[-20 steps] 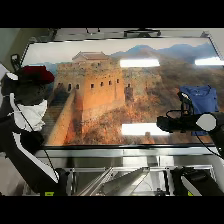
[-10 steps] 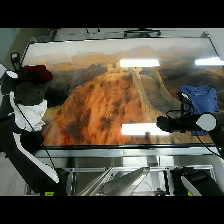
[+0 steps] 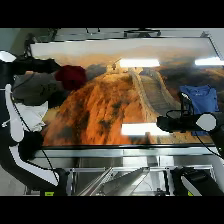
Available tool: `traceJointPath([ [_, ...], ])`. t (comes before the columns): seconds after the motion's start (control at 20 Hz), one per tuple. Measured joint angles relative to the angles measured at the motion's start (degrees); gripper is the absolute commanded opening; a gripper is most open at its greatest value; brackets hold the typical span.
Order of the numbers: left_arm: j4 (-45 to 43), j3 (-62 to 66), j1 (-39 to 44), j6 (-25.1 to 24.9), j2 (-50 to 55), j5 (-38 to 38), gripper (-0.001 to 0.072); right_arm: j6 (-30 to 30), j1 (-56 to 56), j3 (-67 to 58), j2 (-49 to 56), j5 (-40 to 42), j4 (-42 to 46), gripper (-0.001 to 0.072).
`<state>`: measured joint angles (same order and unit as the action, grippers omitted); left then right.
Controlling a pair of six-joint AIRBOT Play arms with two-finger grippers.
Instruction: Fold the shirts.
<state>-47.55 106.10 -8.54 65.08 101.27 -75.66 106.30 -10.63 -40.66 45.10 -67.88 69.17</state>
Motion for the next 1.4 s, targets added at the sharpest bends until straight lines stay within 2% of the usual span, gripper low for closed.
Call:
traceJointPath([
  [0.35, 1.1, -20.0, 20.0, 0.8, -8.4, -3.5, 0.0026, 0.0, 0.0, 0.0, 0.0, 0.0, 0.0, 0.0019],
  [0.45, 1.1, -22.2, 23.8, 0.9, -9.0, -3.8, 0.0383, 0.0, 0.0, 0.0, 0.0, 0.0, 0.0, 0.002],
  [0.6, 0.9, -20.4, 26.1, 1.0, -9.5, -5.4, 0.0657, 0.0, 0.0, 0.0, 0.0, 0.6, 0.0, 0.002],
  [0.8, -2.9, -13.3, 21.7, 3.7, -9.8, -10.4, 0.0657, -0.8, 0.0, 0.0, 0.3, 2.6, -1.6, 0.0023],
  [0.85, -3.8, -12.9, 19.4, 4.6, -9.9, -11.7, 0.0656, -3.0, 0.0, 0.0, 0.7, 3.7, -2.8, 0.0077],
  [0.9, -4.5, -13.6, 16.9, 5.0, -10.1, -12.3, 0.0656, -6.5, 0.0, 0.0, 1.4, 5.2, -4.6, 0.0302],
  [0.95, -4.9, -15.0, 14.6, 5.5, -10.2, -12.4, 0.0656, -10.6, 0.0, -0.1, 2.4, 6.9, -6.9, 0.0411],
  [1.1, -5.7, -22.7, 8.1, 5.9, -10.4, -10.2, 0.0656, -23.8, 0.0, -1.8, 8.7, 12.7, -15.7, 0.0416],
  [1.15, -5.8, -25.5, 6.5, 5.8, -10.3, -8.5, 0.0656, -27.2, 0.0, -3.0, 11.7, 13.9, -18.2, 0.047],
  [1.2, -5.4, -28.5, 4.9, 5.0, -10.3, -6.3, 0.0656, -30.5, 0.0, -4.8, 15.4, 15.0, -20.5, 0.0559],
  [1.4, 3.5, -36.6, 1.6, -1.6, -7.7, 1.4, 0.0654, -38.9, -0.5, -13.5, 30.4, 16.8, -25.8, 0.0562],
])
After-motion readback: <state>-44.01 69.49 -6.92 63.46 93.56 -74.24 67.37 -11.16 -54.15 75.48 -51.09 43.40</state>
